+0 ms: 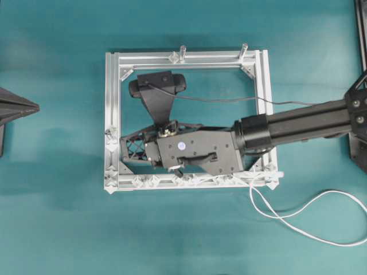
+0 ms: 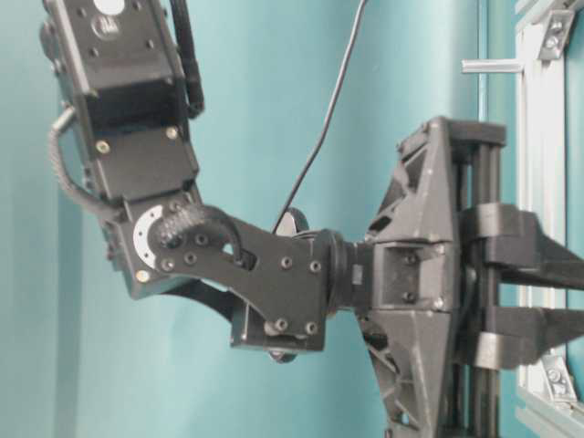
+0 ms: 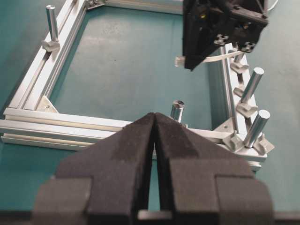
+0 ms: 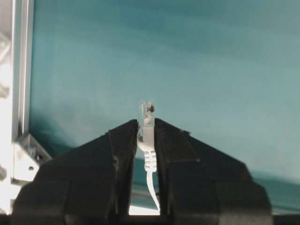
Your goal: Move the cable alternately left and right between 8 closely spaced pins so it hooks onto each one.
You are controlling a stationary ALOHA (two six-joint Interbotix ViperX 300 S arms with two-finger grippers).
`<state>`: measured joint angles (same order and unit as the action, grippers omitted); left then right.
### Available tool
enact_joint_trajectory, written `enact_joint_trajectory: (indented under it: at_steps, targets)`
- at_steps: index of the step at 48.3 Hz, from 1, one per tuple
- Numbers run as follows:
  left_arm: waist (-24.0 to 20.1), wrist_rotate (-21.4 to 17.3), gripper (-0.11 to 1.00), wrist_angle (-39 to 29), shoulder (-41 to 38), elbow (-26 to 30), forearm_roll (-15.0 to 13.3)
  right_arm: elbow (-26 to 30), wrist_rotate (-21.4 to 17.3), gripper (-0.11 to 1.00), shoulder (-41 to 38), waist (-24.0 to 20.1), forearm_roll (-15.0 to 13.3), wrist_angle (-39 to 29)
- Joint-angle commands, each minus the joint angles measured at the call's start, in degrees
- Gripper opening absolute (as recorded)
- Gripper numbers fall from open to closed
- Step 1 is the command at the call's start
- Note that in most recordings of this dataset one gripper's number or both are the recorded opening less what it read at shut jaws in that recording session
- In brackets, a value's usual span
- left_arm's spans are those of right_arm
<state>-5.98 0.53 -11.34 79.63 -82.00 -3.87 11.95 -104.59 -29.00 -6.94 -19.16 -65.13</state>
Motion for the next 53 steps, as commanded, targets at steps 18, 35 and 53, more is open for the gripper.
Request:
enact_joint_trajectory:
  at_steps: [18,35,53]
  targets:
    - [-0.1,0.3,0.0,0.3,-0.4,0.7,0.1,2.9,0.1,0.13,1.1,1.7,-2.6,5.0]
    - [-0.1,0.3,0.0,0.3,-0.4,0.7,0.1,11.5,0.6,0.13,-4.4,1.9,-2.6,5.0]
    - [-0.2,0.3,0.0,0.3,-0.4,0.7,0.2,16.2,1.8,0.13,-6.5,1.4,-2.0,1.9]
